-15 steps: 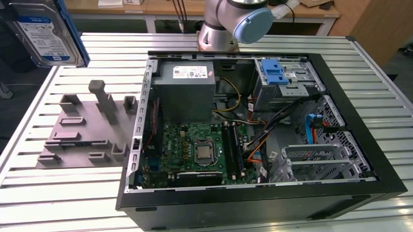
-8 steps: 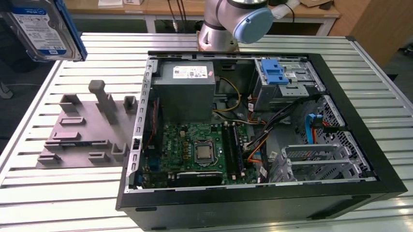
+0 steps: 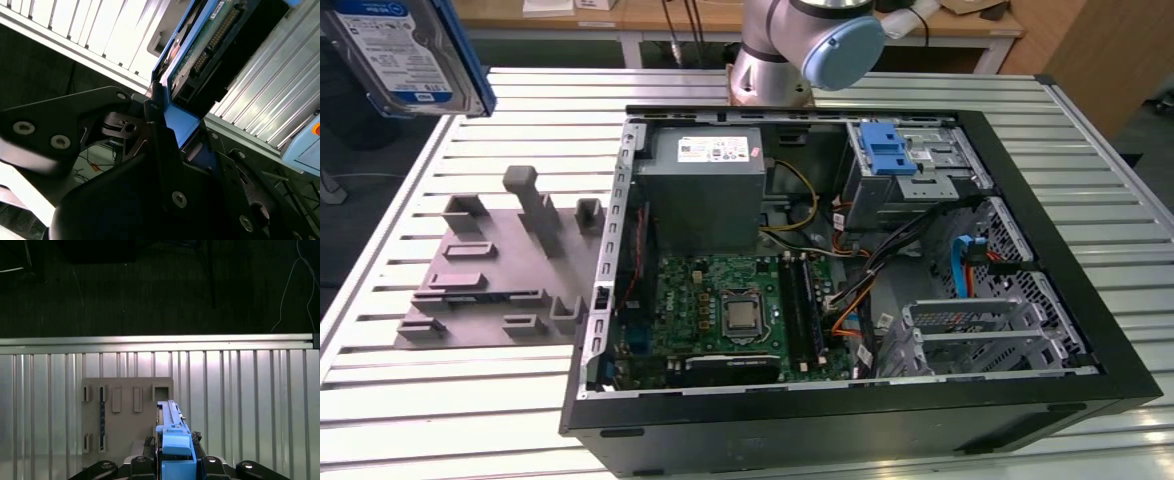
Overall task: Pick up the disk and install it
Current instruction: 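Pick up the disk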
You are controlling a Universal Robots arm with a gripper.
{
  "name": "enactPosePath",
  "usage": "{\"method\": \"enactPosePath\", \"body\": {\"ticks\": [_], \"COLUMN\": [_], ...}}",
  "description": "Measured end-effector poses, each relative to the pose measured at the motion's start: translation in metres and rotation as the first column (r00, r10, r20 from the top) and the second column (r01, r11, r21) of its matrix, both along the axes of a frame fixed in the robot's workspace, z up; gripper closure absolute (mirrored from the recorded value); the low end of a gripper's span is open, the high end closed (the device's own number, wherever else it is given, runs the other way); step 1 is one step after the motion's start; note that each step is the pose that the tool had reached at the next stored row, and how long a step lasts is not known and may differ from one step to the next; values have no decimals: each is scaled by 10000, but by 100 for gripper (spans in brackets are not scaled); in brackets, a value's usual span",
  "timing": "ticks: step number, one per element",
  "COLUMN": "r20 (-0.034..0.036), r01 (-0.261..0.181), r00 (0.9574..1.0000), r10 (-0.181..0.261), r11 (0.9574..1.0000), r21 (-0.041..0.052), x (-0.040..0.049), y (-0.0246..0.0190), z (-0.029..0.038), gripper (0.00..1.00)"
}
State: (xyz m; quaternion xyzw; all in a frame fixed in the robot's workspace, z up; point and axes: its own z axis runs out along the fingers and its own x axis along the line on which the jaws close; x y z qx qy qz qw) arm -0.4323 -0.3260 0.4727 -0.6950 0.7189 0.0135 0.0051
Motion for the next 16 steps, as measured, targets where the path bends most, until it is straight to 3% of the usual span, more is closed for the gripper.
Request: {"method": "enactPosePath", "body": {"ticks": [16], "r20": [0], "r01": [0], "r00": [10000], "r10": [0], "r11": [10000], "r21": [0], "x": [0], "y": [9], "z": [295], "gripper": [64]}}
